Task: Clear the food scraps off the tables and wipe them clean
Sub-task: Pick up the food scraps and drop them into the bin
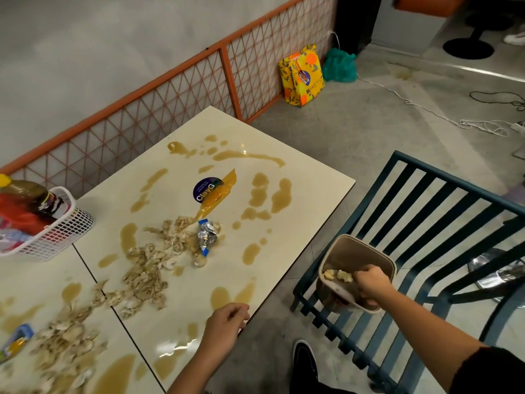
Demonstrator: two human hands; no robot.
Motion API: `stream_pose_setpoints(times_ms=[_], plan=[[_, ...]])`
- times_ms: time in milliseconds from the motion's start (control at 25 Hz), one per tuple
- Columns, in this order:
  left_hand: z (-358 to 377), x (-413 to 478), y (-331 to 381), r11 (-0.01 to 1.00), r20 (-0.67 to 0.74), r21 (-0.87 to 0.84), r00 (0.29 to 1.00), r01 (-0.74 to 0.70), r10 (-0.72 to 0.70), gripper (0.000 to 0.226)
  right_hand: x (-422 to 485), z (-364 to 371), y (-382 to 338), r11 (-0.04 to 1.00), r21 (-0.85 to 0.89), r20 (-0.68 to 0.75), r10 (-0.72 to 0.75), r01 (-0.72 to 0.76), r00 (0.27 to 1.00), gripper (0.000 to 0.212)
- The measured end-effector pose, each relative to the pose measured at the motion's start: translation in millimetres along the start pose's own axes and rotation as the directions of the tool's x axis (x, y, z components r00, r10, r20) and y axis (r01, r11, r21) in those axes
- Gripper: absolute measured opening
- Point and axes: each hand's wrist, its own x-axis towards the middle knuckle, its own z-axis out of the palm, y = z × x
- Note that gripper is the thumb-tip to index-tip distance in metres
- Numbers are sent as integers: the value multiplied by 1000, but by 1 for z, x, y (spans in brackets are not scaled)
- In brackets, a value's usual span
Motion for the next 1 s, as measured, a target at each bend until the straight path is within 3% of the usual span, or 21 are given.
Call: stream_pose_setpoints(times_ms=[160,280,480,1000], plan=[[-18,-12,-16,998,-56,-61,998,22,-26,16,-55,46,-29,981,38,201,-192,188,961,13],[-37,-23,-23,992,-102,-125,994,12,-25,19,-99,85,-60,918,9,357,-374,397,856,12],[-78,-39,-40,978,-191,-208,981,-18,-23,20,-160,129,-110,796,-5,432,-544,605,719,13],[-217,-119,-189,906,-391,-423,900,13,-195,16,-272,257,-159,679,-106,547,-570,726,613,15]])
